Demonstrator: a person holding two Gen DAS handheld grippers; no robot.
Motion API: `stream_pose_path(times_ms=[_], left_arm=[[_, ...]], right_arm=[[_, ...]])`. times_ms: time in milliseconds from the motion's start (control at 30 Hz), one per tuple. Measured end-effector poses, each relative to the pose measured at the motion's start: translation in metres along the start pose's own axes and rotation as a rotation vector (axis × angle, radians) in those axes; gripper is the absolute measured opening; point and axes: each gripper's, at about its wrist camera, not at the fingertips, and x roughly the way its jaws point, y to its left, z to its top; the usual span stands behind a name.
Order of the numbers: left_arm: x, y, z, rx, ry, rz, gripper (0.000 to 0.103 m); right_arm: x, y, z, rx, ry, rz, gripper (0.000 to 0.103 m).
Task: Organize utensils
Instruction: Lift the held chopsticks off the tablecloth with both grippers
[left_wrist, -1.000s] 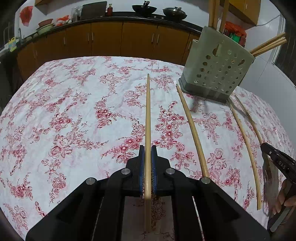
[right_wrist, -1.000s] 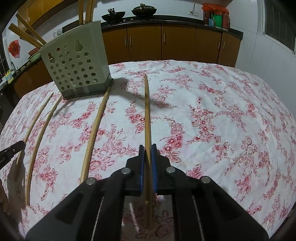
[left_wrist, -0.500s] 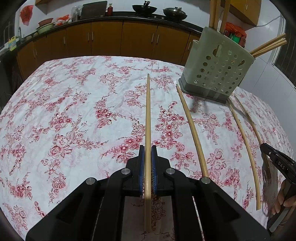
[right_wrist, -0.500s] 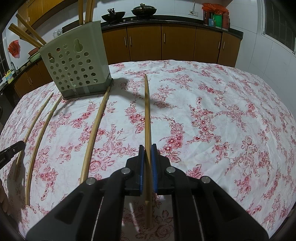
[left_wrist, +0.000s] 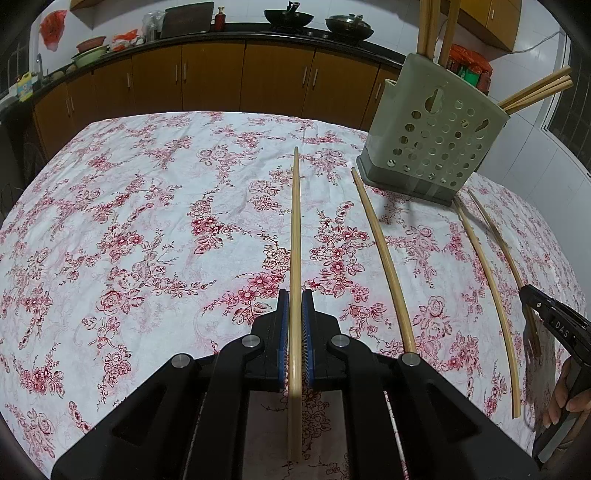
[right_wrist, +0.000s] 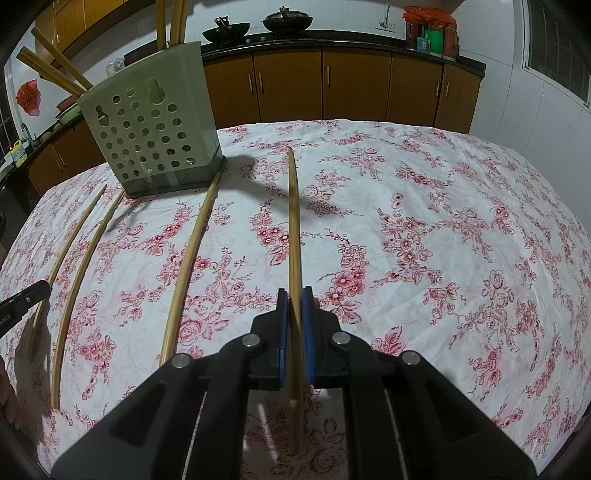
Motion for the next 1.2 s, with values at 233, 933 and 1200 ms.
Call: stream_pose_path(times_ms=[233,933,1200], left_arm=[[0.000,0.000,0.000,0.000,0.000,0.001,0.009],[-0.010,-0.009,-0.014,0.081,0.004,0.039,0.009],[-0.017,-0.011,-0.011,0.107,-0.015,0.044,0.008]], right_arm=[[0.000,0.000,0.000,0.000,0.000,0.000,0.010],[-0.008,-0.002,-0.009,0.006,0.002,0.020,0.010],[-0.027,-0.006,-0.001,0.001,-0.062,0.015,0.008]])
